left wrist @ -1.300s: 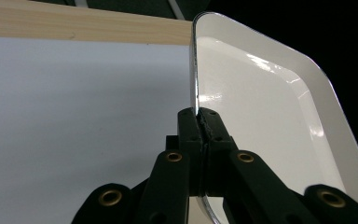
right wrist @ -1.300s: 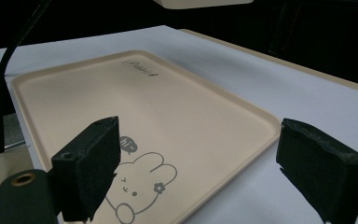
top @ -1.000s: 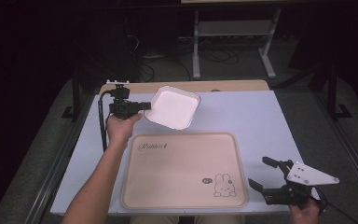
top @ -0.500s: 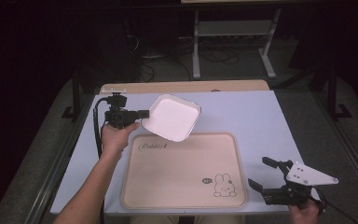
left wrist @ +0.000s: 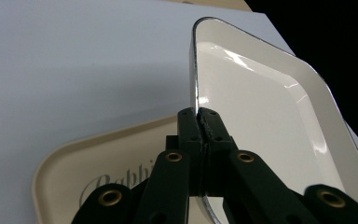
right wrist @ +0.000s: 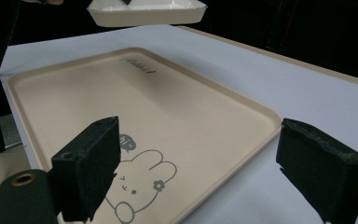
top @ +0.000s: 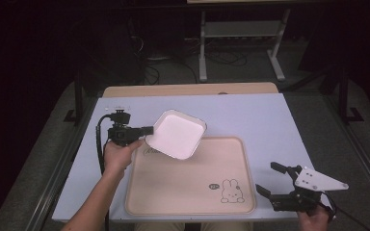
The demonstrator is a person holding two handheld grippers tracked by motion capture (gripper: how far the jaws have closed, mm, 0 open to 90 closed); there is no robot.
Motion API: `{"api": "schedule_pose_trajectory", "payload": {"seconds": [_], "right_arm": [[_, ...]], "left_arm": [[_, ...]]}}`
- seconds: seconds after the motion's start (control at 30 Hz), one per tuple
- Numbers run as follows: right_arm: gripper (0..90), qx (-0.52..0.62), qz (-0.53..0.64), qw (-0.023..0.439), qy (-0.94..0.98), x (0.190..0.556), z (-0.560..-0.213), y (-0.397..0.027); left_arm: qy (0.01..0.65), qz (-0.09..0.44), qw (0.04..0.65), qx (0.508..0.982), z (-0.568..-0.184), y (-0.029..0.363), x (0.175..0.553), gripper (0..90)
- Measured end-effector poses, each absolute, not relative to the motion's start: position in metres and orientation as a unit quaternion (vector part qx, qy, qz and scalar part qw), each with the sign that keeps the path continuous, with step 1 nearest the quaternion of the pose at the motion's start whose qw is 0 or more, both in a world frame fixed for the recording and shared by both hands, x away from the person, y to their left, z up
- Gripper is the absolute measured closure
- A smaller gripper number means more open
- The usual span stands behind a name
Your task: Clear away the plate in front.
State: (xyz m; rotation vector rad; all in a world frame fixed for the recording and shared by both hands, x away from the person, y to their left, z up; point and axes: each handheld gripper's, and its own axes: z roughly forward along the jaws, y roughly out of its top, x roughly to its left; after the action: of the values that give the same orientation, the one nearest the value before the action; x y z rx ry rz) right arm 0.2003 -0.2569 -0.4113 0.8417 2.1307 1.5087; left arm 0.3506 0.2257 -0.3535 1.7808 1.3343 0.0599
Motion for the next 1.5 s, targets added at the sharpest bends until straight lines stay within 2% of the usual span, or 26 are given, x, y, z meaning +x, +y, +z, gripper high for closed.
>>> {"api": "schedule_pose_trajectory", "payload": {"seconds": [0.53,1.5], "right_arm": [[12.8,0.301,0.536,0.197,0.764,0.201,-0.413,-0.254],[12.9,0.300,0.535,0.198,0.765,0.201,-0.412,-0.253]], "left_arm": [[0.551,0.003,0.423,0.719,-0.398,0.223,0.332,88.9],[0.562,0.007,0.414,0.716,-0.425,0.207,0.316,88.9]]}}
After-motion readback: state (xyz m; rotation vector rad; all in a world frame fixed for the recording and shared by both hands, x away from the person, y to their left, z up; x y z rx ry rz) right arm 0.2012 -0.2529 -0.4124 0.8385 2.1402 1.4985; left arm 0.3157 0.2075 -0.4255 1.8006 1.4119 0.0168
